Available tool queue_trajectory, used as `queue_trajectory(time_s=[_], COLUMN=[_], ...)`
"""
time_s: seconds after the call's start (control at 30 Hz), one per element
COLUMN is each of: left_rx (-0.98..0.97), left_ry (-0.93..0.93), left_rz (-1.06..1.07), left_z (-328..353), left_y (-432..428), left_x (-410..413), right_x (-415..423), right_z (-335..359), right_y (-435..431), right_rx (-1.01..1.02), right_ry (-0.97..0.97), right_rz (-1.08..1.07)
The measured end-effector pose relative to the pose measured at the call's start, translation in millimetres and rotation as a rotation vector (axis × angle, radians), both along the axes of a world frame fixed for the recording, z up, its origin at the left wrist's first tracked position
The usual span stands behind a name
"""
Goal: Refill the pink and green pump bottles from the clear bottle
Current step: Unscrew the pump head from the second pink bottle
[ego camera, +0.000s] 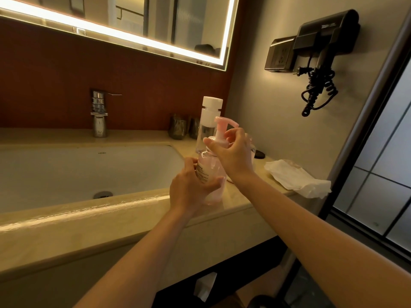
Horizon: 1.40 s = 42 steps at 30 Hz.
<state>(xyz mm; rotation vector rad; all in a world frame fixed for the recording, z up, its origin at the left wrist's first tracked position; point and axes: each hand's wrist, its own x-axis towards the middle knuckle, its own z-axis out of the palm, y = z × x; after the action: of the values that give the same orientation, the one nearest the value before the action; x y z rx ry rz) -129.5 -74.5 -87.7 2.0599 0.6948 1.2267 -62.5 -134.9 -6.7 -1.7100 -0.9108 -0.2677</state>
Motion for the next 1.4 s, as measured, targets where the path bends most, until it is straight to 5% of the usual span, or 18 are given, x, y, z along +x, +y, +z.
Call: queue_trajectory(time_s=[0.17,0.43,0.63,0.83,1.1,1.4], left_rx=[0.005,0.001,-0.005,0.001,-0.010,-0.009], left_ry=[-0.004,-0.010,-0.008,-0.019,-0.028,-0.038], left_rz=[0.011,0.000,0.010,0.007,0.012,-0.013], left_z=[-1,1,0,0,-2,0], left_y=[1,-1,0,-1,0,-1], left_x=[1,0,1,0,0,0], right_x=[3,4,3,2,0,1], right_z=[5,5,5,5,8,-3], right_y=[-6,-5,-7,-5,-5,-5], right_rx=[0.024,0.003,-0.032,-0.022,0.041,-0.012], right_ry=[0.228,0.084,0.250,0.064,0.214,0.107], right_rz=[0.237,0.132,0.318,0.111,0.233,0.141])
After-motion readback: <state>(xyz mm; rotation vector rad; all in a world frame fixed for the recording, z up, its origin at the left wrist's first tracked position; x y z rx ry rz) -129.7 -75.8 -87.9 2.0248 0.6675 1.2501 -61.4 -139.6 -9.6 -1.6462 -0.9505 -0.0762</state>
